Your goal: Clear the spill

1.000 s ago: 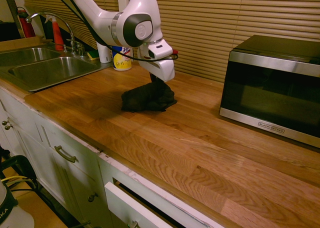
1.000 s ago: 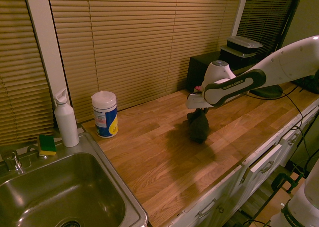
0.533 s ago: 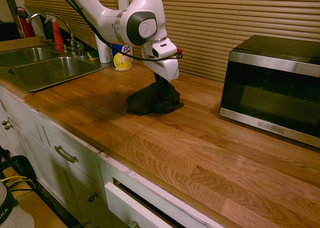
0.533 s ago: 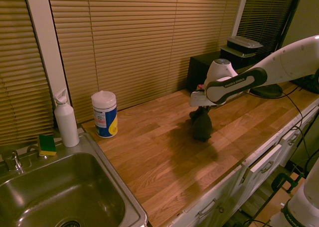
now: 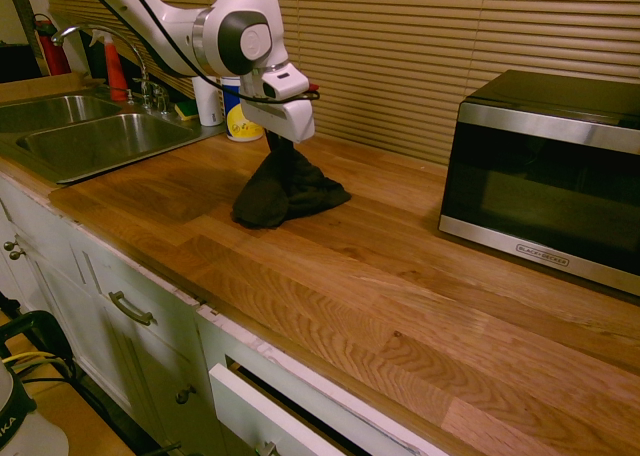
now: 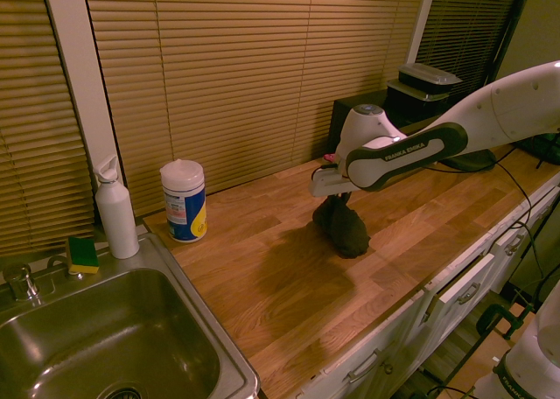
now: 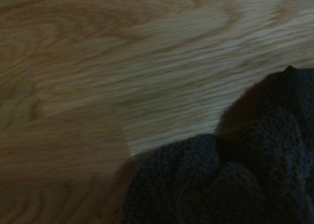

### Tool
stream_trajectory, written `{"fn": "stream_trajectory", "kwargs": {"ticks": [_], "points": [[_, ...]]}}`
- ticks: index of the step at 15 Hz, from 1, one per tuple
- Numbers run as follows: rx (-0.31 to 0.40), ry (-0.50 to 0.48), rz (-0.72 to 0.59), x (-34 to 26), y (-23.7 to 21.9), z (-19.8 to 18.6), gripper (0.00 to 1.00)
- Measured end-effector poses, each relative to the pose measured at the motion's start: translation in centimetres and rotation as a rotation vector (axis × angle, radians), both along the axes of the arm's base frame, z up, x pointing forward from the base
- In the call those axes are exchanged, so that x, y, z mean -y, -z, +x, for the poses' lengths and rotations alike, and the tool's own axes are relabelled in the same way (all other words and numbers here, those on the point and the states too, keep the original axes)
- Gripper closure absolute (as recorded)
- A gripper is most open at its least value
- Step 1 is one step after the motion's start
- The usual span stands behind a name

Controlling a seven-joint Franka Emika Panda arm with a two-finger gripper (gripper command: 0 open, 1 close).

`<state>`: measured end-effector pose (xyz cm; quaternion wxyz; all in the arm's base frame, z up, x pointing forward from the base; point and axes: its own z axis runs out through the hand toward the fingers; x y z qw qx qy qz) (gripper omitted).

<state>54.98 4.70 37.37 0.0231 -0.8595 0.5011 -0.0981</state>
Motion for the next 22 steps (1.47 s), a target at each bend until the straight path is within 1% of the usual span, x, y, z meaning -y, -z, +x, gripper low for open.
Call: {"fn": "stream_trajectory", "kwargs": {"ticks": [8,12,20,21,22], "points": [[-0.017,-0.133,-0.020,-9.6,1.3,-1.0,1.00],[-0.032,-0.155,-0.022,-13.2,1.1,-0.5,1.00],[-0.041,-0.196,-0.015,-18.9,-0.1,0.7,1.00],[-0.039,-0.198,-0.014,-19.3,-0.5,1.2,0.00],[-0.042,-0.199,-0.015,-19.6,-0.7,1.5,0.00]]}}
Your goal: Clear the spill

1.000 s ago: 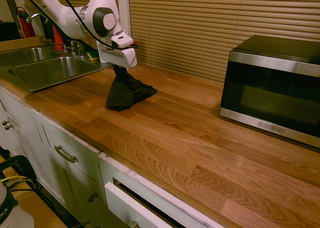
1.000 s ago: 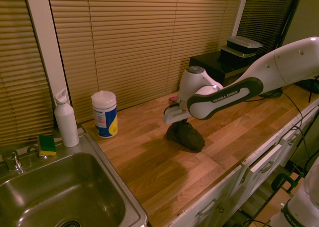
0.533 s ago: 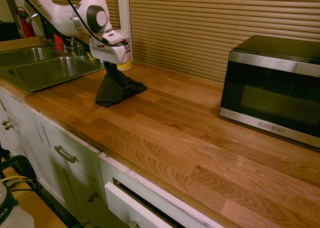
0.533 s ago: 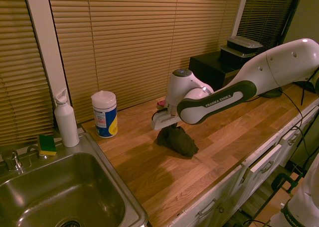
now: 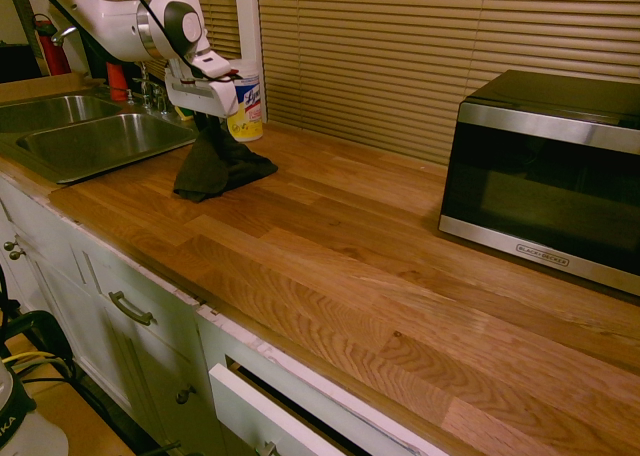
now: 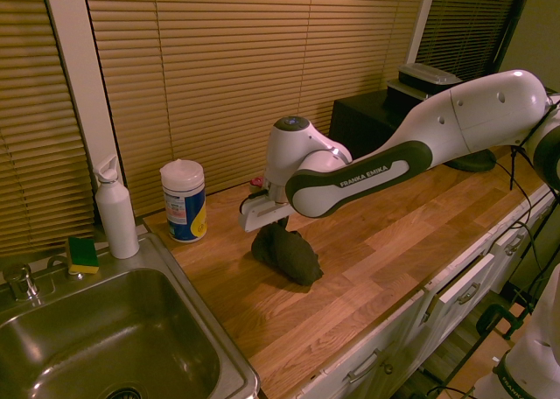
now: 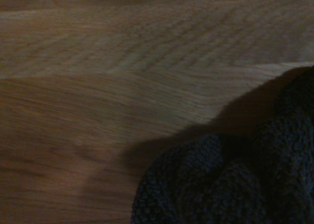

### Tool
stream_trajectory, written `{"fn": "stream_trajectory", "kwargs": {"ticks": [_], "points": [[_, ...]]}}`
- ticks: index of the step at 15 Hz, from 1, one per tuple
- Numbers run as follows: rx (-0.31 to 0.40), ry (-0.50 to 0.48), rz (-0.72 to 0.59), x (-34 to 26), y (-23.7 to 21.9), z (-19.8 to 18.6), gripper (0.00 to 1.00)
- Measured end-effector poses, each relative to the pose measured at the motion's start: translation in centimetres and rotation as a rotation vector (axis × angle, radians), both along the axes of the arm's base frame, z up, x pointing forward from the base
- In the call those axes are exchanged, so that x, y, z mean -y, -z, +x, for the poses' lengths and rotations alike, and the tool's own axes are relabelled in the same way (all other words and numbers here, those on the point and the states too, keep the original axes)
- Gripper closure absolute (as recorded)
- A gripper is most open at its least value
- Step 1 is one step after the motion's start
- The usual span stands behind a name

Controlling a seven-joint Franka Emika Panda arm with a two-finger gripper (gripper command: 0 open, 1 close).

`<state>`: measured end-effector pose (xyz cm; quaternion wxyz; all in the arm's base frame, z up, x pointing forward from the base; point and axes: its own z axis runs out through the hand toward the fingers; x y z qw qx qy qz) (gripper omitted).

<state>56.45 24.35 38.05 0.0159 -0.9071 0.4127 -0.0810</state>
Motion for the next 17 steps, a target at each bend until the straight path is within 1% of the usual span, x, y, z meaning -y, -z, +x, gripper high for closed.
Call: {"fn": "stream_trajectory", "kwargs": {"ticks": [6,10,13,17], "points": [[-0.023,-0.015,-0.006,-1.7,0.5,1.0,0.00],[-0.018,-0.015,-0.009,-2.3,-0.3,1.4,0.00],[0.003,-0.004,-0.019,-2.8,-1.7,1.3,0.00],[0.054,0.014,-0.033,-4.1,-5.5,0.1,0.00]]}}
